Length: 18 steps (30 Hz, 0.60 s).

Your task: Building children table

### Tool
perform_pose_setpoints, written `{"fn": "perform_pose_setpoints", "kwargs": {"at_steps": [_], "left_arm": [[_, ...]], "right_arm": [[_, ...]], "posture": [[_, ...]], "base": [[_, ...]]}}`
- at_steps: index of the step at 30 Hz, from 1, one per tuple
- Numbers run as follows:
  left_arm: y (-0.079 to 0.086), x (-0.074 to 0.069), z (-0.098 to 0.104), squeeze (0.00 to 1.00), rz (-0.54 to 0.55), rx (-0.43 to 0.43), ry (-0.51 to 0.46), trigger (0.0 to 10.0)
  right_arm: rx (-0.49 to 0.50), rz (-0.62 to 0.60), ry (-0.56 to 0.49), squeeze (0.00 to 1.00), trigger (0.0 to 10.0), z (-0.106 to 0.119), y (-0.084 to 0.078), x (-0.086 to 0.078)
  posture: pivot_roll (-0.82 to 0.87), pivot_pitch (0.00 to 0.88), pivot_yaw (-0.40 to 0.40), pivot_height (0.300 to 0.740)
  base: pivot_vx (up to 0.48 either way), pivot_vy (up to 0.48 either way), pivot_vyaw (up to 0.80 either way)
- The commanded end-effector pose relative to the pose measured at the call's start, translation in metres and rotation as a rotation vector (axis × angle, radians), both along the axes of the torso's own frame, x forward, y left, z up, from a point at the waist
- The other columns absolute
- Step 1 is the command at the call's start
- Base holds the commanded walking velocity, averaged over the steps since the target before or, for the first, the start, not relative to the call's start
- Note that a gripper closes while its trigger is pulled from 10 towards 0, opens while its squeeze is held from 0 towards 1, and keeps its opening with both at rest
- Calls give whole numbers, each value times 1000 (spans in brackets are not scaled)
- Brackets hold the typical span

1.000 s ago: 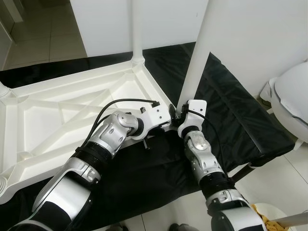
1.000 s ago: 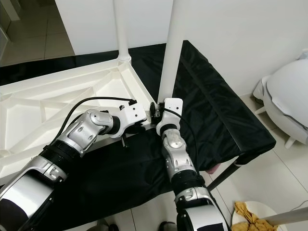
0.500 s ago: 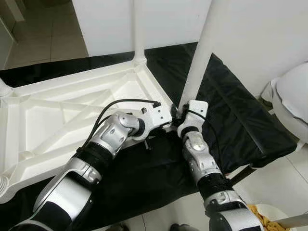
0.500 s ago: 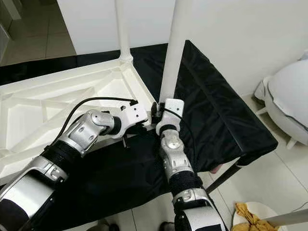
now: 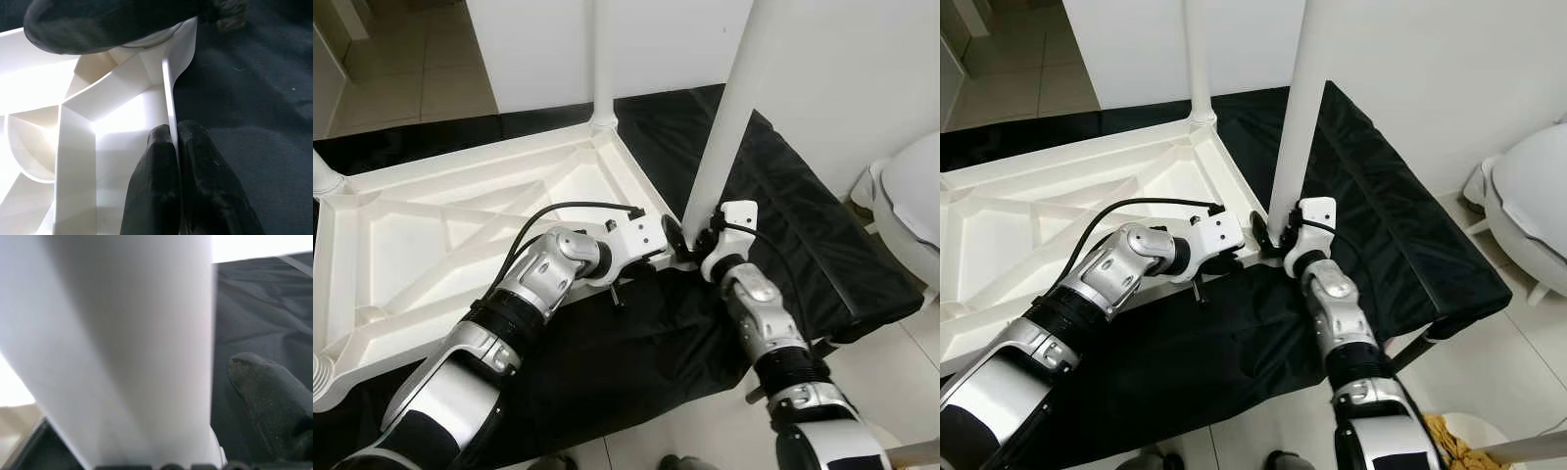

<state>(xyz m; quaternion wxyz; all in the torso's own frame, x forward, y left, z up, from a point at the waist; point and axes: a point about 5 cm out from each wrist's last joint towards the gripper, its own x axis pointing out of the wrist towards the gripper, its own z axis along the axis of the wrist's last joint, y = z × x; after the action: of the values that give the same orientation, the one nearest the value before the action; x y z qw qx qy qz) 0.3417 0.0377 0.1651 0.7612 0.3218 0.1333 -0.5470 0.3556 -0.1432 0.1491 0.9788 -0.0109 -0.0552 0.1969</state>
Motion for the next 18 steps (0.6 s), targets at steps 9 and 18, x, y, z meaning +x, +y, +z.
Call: {"fn": "perform_pose_setpoints", "kwargs": {"at_steps": [9,18], "left_arm": [[10,0,0,0,-28,51,8,10000],[10,0,0,0,-29,54,7,10000]], "right_arm": [[-113,231,74,0,10000,-19,-24,-14],[-98,364,153,0,10000,-33,-23,-22]], "posture": [[-54,46,46,740],[-49,41,44,740]], "base": [[0,0,0],[0,0,0]]}}
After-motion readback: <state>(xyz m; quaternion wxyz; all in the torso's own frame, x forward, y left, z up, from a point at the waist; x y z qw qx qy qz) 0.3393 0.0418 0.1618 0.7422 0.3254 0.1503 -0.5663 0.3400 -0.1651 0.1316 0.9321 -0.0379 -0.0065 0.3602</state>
